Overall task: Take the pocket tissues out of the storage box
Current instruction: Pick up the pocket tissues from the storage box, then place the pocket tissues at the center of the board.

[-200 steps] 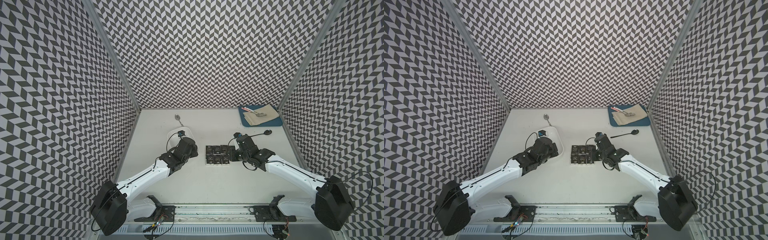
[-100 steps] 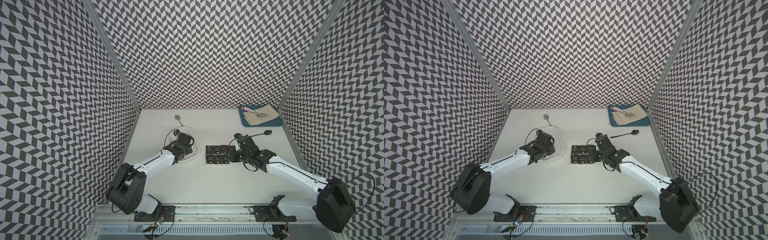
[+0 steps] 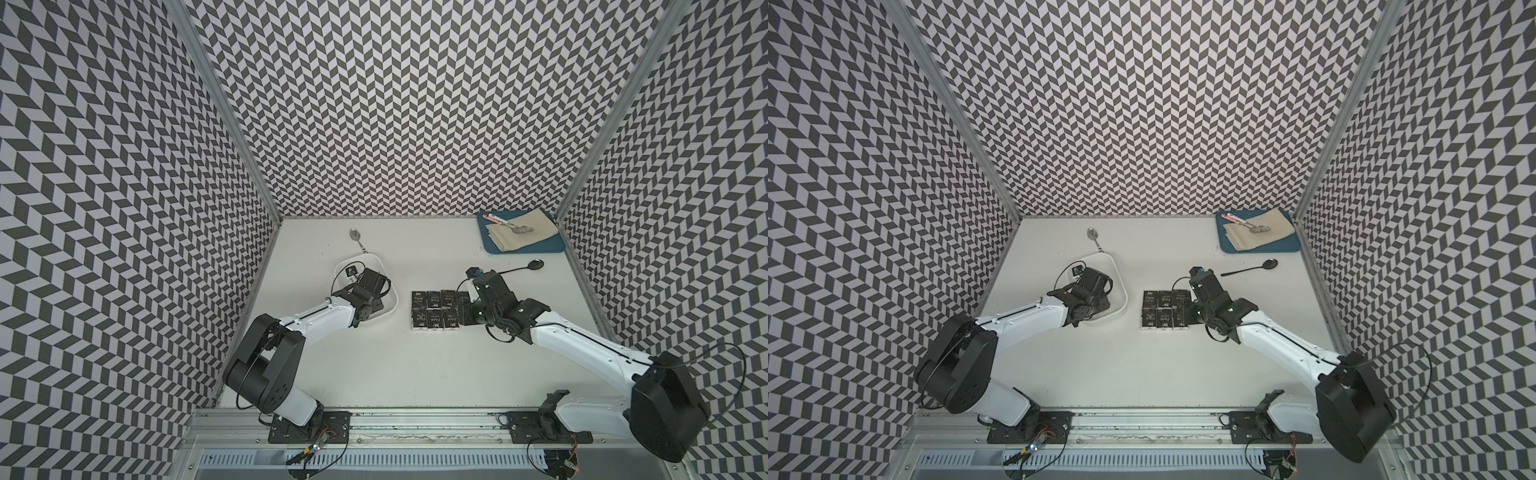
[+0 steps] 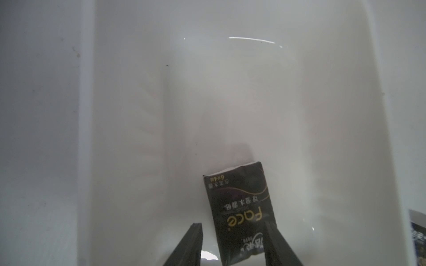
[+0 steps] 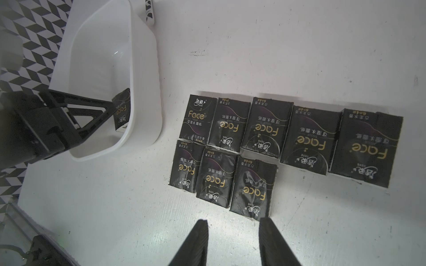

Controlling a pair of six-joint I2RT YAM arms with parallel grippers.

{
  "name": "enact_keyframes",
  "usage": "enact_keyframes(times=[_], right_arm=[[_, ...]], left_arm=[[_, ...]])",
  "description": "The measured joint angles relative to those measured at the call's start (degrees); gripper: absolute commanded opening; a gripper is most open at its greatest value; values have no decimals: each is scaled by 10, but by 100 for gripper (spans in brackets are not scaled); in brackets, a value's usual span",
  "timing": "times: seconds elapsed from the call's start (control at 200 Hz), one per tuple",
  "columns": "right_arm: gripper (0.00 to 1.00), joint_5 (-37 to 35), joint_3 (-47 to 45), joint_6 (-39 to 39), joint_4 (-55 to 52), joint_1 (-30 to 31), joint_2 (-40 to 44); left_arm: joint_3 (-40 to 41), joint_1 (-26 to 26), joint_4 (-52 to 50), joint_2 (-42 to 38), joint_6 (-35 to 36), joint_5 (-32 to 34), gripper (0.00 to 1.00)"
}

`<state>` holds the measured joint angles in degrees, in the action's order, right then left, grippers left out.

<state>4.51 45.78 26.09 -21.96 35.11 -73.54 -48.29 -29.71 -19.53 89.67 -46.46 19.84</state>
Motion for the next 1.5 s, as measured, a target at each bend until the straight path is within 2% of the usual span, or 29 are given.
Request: enact_keyframes(times=[0.155,0.26,0.516,0.676,1.046,1.392,1.502], right_arm=[[41,2,0,-1,6,0,-1],[42,2,0,-2,8,0,-3],[41,3,0,-2,8,0,-6],[41,3,0,-2,7,0,-6],[42,9,0,-2,8,0,-7],[42,9,0,-2,9,0,-7],[42,0,0,-2,8,0,-7]], left_arm=[[-2,5,7,26,-2,8,47],[3,5,27,28,-5,11,41],[27,5,78,31,-14,25,10],[50,6,101,9,-14,25,0],[33,6,92,-19,-14,19,0],[20,4,71,-103,-7,15,0],[15,-18,54,-144,2,9,0]])
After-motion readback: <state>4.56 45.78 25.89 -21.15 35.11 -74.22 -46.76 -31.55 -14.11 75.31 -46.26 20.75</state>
